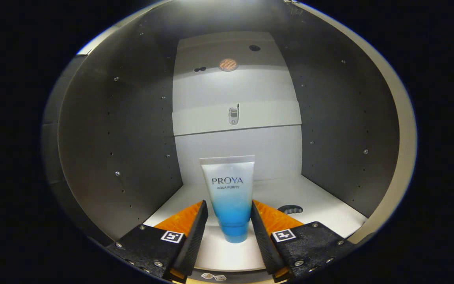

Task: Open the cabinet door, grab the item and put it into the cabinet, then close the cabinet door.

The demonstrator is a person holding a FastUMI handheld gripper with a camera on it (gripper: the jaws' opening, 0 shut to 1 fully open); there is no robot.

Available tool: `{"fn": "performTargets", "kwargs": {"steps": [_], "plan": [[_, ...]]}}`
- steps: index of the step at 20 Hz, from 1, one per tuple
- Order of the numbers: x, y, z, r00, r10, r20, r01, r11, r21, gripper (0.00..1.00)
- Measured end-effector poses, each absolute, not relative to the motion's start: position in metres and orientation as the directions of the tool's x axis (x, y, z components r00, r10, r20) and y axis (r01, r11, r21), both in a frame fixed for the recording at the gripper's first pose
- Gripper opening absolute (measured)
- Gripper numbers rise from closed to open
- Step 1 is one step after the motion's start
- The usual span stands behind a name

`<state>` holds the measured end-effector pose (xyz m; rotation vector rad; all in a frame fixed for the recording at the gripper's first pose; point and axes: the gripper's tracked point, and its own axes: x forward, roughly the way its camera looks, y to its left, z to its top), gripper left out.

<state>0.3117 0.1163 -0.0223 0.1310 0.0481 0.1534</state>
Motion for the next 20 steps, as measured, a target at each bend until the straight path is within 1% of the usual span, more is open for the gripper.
{"fn": "performTargets", "kwargs": {"steps": [1, 2, 3, 4, 6, 9, 13, 16, 18, 20], "plan": [[0.312, 0.117, -0.023, 0.987, 0.157, -0.037, -0.152, 0.981, 0.124, 0.67], [0.311, 0.115, -0.022, 0.988, 0.152, -0.035, -0.148, 0.983, 0.111, 0.72], [0.311, 0.114, -0.022, 0.989, 0.145, -0.03, -0.142, 0.985, 0.097, 0.77], [0.309, 0.113, -0.02, 0.99, 0.141, -0.023, -0.139, 0.987, 0.086, 0.87], [0.301, 0.112, -0.012, 0.99, 0.14, -0.003, -0.139, 0.987, 0.075, 0.94], [0.281, 0.106, 0.008, 0.99, 0.134, 0.054, -0.138, 0.987, 0.084, 0.94], [0.241, 0.094, 0.026, 0.991, 0.109, 0.082, -0.117, 0.988, 0.1, 0.94], [0.198, 0.09, 0.037, 0.988, 0.118, 0.097, -0.128, 0.987, 0.098, 0.94], [0.162, 0.091, 0.039, 0.985, 0.143, 0.097, -0.149, 0.987, 0.065, 0.94], [0.124, 0.093, 0.045, 0.978, 0.169, 0.121, -0.173, 0.985, 0.024, 0.94]]}}
